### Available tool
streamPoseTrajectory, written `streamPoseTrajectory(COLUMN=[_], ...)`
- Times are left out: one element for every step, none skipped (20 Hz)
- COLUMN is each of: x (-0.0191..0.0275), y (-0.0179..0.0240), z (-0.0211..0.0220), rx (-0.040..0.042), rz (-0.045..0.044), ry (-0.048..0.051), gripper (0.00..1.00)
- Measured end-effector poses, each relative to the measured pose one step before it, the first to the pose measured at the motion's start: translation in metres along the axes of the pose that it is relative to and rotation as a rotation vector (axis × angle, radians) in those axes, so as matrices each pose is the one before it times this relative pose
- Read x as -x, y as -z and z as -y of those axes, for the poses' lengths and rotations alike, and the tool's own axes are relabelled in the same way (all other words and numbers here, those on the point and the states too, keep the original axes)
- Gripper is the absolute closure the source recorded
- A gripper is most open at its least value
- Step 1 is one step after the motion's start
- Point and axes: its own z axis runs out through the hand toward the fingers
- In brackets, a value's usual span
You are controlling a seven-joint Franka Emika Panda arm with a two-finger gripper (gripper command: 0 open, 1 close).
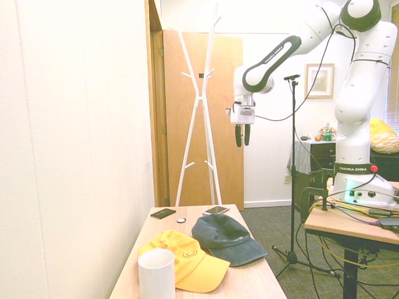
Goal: Hang the cap
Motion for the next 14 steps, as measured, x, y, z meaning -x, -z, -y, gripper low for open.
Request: streamPoseTrajectory(x=[-0.00007, 0.00007, 0.00145, 0.00506, 0.0091, 0.01208, 0.01498, 0.01675, 0.01594, 0.01333, 0.01119, 0.00859, 0.00646, 0.00494], y=[-0.00072, -0.00029, -0.00001, 0.00014, 0.00002, -0.00137, -0.0029, -0.00471, -0.00682, -0.00784, -0.00949, -0.01122, -0.01194, -0.01194], z=[0.00007, 0.00007, 0.00165, 0.00533, 0.009, 0.01089, 0.01302, 0.01419, 0.01351, 0.01182, 0.01168, 0.01061, 0.00994, 0.00988], rx=[0.001, 0.00099, 0.00089, 0.00147, 0.00237, 0.00321, 0.00306, 0.00404, 0.00757, 0.01096, 0.00815, 0.00379, 0.00312, 0.00591], rz=[0.00108, 0.00026, -0.00161, -0.00235, -0.00527, -0.00806, -0.00614, -0.0049, -0.00608, -0.0049, -0.00464, -0.00435, 0.00161, 0.00389], ry=[-0.0013, -0.00928, 0.00088, 0.00968, 0.01514, 0.01856, 0.02206, 0.02536, 0.02796, 0.02814, 0.02592, 0.02572, 0.02274, 0.02478], gripper=[0.0, 0.0, 0.0, 0.0, 0.0, 0.0, 0.0, 0.0, 0.0, 0.0, 0.0, 0.0, 0.0, 0.0])
